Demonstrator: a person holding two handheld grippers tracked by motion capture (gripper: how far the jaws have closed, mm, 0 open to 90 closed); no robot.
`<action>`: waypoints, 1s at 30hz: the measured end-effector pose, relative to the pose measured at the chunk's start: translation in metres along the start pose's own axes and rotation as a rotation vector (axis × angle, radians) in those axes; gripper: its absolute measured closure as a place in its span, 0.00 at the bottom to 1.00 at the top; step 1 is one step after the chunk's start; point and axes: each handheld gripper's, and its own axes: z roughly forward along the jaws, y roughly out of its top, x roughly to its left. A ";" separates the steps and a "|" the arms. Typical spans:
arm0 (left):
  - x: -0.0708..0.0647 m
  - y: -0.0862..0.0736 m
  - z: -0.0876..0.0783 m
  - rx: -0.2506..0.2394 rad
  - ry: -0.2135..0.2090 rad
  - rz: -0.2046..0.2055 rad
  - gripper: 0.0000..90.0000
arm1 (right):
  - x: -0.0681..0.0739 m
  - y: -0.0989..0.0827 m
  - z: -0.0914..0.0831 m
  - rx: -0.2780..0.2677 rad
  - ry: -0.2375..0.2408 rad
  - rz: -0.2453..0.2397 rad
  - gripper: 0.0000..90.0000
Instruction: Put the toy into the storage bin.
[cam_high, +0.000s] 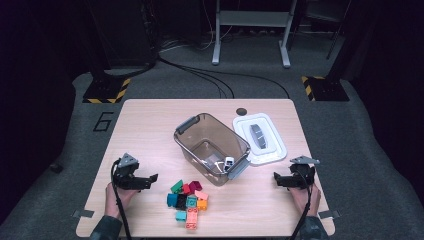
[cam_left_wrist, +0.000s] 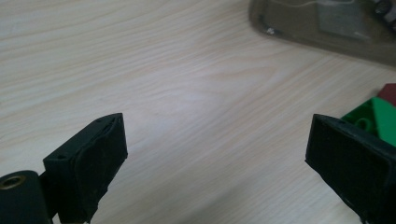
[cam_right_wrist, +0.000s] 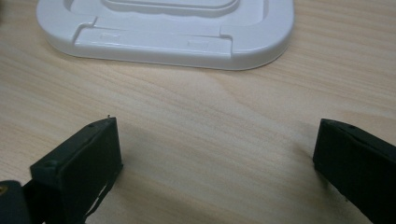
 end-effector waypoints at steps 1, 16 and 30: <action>-0.004 0.002 0.000 0.001 -0.011 0.005 0.07 | 0.000 0.000 0.000 0.000 0.000 0.000 0.00; -0.053 0.015 0.009 0.025 -0.151 0.127 0.16 | -0.001 0.000 -0.001 -0.001 0.002 -0.009 0.01; -0.074 0.019 0.029 0.163 -0.224 0.209 0.57 | -0.001 0.000 -0.001 -0.002 -0.001 -0.010 0.01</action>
